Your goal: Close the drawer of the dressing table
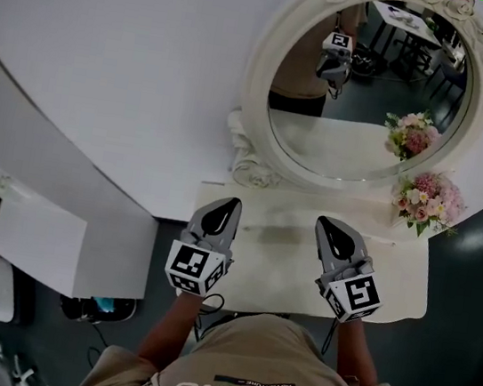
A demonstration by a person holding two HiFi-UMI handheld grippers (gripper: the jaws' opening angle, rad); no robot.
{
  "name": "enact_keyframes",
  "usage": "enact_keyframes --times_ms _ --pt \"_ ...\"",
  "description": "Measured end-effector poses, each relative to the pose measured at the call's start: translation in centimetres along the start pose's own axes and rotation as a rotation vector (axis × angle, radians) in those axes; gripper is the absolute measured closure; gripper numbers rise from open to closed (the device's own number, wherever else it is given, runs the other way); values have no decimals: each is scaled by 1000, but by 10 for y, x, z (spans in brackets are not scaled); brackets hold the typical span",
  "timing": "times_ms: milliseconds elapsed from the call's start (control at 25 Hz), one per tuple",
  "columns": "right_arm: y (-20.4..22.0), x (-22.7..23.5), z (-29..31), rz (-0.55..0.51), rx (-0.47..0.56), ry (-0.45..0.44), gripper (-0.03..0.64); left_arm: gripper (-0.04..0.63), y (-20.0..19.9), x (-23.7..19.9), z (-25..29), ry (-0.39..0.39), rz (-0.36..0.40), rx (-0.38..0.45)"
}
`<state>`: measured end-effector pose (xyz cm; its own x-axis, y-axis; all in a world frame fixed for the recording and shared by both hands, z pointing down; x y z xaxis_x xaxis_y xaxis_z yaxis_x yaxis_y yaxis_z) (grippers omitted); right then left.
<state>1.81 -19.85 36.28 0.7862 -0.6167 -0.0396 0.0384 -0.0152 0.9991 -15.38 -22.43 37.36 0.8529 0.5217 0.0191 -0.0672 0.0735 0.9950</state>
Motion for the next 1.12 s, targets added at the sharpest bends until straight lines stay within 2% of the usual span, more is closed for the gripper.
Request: enact_keyframes --times_ms 320,1120 --pt "6 -6 -1 -34 -24 -9 615 577 13 -5 -2 -11 -5 -27" --pt "19 -4 6 -30 -52 -14 615 577 34 -11 9 0 -42 -63"
Point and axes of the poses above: the fingertips, and each gripper's own axes: z forward along the fingers, x to its right, y out of its underside, the point moved 1 cm from there along -z, backward along the fingers, and after that the axes turned 1 degree about -x, right-handed, at the moved point
